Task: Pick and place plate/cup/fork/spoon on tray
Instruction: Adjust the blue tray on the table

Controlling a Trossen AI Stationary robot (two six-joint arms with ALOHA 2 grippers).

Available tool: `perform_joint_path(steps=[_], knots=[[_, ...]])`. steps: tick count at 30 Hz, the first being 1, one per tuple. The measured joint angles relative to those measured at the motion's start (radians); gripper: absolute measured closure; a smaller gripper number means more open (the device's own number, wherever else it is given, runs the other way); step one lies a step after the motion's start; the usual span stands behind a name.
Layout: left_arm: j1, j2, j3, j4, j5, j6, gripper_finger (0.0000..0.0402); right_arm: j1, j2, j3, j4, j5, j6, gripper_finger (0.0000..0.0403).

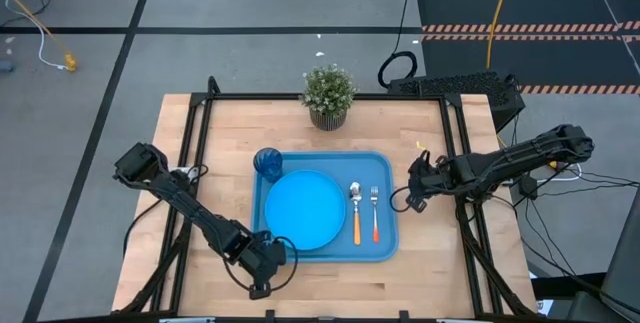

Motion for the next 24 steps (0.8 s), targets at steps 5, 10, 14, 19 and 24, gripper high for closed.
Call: perform_joint_path(steps=[5, 10, 14, 19, 24], knots=[[0.004, 0.000, 0.000, -0.024, -0.004, 0.052, 0.0401, 0.054, 0.001, 0.000, 0.153, -0.140, -0.073, 0.0403], [0.016, -0.030, -0.001, -0.030, -0.080, 0.144, 0.0401, 0.136, 0.021, 0.001, 0.256, -0.202, -0.076, 0.0403], [0.029, -0.093, -0.001, -0.086, -0.140, 0.174, 0.0401, 0.226, 0.059, 0.001, 0.412, -0.232, -0.109, 0.0403], [0.046, -0.149, -0.001, -0.135, -0.135, 0.177, 0.0401, 0.319, 0.158, 0.002, 0.644, -0.214, -0.144, 0.0403], [0.056, -0.152, 0.000, -0.189, -0.030, 0.204, 0.0401, 0.406, 0.303, 0.024, 0.668, -0.212, -0.048, 0.0403]])
